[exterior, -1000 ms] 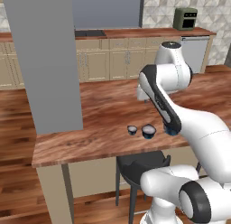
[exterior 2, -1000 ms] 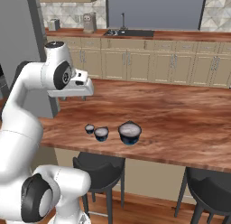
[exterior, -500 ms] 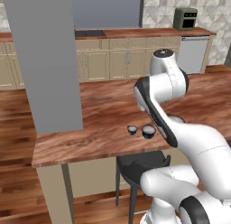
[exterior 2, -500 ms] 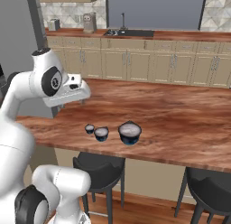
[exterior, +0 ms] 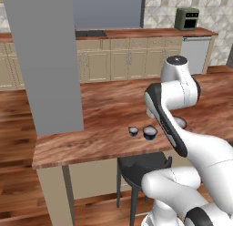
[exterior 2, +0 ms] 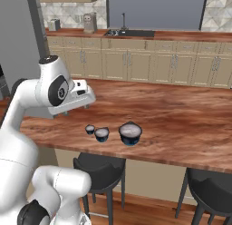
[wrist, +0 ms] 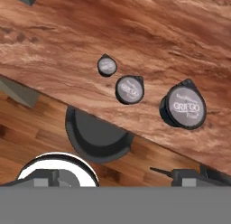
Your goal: Stack the yogurt containers by placing the smaller containers on top of the larger containers.
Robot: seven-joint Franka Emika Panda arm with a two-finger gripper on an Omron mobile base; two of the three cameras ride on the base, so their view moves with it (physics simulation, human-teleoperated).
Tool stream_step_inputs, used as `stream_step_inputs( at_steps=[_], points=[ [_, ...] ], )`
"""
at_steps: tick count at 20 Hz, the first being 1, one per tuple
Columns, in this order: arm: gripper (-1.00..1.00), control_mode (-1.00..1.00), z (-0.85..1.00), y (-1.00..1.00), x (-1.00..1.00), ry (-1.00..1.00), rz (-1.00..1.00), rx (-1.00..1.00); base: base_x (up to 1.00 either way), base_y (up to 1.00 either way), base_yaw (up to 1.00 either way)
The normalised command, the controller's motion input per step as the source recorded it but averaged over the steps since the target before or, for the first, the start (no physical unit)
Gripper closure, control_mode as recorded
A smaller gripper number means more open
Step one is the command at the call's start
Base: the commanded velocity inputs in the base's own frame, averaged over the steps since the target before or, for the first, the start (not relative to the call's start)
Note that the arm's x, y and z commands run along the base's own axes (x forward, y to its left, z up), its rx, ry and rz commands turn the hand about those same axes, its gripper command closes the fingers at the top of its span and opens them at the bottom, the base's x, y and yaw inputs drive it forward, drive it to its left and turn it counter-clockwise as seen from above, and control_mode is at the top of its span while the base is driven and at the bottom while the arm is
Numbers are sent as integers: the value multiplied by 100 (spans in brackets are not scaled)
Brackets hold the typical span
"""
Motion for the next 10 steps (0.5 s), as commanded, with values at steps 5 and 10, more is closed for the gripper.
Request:
stream_step_inputs(
  at_steps=[5, 10],
  points=[
    [-100, -100, -23, 0, 6, 0, 8, -2, 0, 0, 0],
    [-100, -100, -18, 0, 17, 0, 7, -1, 0, 0, 0]
  ],
)
